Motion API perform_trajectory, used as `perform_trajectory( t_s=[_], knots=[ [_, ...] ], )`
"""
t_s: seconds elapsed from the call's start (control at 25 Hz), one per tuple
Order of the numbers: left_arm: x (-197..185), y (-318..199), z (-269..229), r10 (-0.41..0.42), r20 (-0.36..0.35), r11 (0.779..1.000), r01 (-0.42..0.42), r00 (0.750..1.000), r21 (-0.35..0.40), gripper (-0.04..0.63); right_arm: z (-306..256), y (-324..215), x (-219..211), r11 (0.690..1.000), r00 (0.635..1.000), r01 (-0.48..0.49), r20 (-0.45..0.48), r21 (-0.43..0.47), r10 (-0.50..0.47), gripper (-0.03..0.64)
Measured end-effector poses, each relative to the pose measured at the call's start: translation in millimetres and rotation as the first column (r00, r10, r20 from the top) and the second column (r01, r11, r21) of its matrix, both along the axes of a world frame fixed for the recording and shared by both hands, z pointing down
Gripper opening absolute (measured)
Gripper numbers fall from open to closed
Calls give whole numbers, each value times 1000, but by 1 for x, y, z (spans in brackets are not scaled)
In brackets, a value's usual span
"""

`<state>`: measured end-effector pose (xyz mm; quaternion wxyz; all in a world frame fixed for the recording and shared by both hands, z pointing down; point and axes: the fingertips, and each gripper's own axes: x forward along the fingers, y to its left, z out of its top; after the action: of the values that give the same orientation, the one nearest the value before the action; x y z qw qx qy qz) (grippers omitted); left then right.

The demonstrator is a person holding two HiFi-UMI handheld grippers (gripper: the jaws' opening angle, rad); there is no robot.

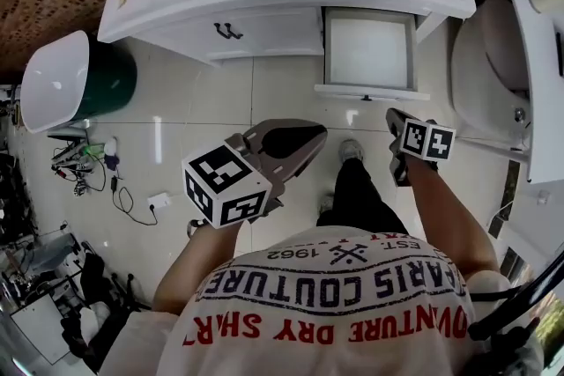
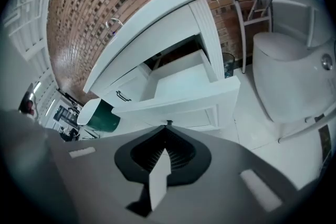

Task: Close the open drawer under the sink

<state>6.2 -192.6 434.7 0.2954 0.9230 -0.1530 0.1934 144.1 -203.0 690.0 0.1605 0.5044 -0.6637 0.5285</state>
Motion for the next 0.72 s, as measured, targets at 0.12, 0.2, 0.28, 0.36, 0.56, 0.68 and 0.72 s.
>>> perform_trajectory(
  t_s=[0.12, 0.2, 0.28, 0.36, 0.56, 0.68, 0.72],
  knots=[
    [7, -14, 16, -2, 11, 1000, 2, 1000, -23, -6, 20, -10, 3, 999, 999, -28, 28, -27, 29, 6],
    [11, -18, 24, 2, 17, 999, -2, 1000, -40, -6, 30, -12, 3, 998, 998, -43, 51, -46, 45, 6],
    [16, -21, 29, 7, 21, 999, -6, 1000, -52, -6, 35, -16, 4, 997, 995, -57, 73, -53, 61, 6],
    [18, -27, 31, 5, 26, 999, -3, 1000, -54, -6, 36, -22, 5, 996, 993, -69, 96, -50, 73, 6],
    [19, -41, 30, -20, 21, 998, 21, 1000, -57, -6, 36, -34, 6, 996, 989, -78, 121, -46, 83, 6],
    [16, -49, 33, -31, 26, 997, 32, 999, -70, -6, 36, -50, 8, 996, 989, -80, 118, -50, 85, 6],
    [15, -51, 35, -35, 27, 997, 37, 999, -74, -6, 35, -58, 9, 996, 990, -79, 116, -48, 84, 6]
  ],
)
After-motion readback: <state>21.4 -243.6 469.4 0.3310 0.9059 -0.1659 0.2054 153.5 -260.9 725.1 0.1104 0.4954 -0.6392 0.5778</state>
